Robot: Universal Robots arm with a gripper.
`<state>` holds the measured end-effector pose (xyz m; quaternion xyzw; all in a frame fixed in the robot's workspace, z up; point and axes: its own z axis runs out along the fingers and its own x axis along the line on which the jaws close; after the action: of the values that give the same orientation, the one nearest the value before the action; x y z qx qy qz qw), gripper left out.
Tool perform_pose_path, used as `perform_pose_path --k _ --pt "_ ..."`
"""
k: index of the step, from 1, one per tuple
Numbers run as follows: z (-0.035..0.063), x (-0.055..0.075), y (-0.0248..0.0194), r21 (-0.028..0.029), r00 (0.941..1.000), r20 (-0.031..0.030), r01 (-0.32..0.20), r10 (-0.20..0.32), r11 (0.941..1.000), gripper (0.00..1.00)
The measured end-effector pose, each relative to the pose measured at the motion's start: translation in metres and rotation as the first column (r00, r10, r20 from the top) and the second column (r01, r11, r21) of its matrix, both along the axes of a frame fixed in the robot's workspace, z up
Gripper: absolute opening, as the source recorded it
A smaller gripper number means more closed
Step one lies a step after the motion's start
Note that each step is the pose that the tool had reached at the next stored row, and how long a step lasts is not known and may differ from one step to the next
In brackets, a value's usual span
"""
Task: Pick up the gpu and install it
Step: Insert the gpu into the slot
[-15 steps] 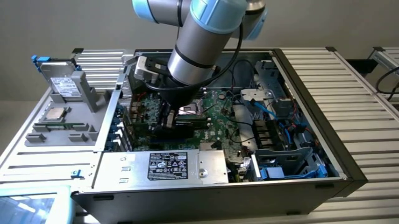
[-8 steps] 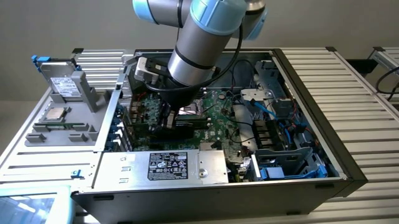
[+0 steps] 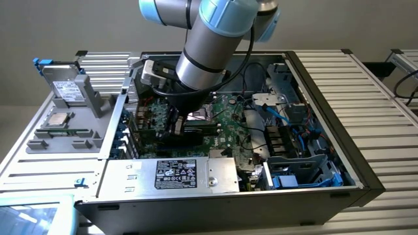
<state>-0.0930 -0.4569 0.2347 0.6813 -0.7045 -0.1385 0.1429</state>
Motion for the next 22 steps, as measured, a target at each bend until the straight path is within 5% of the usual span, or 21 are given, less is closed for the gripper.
perform_pose_path --k 22 --pt "-0.0004 0.0000 0.0000 0.0000 1.0000 0.0000 0.000 0.000 1.0000 0.28"
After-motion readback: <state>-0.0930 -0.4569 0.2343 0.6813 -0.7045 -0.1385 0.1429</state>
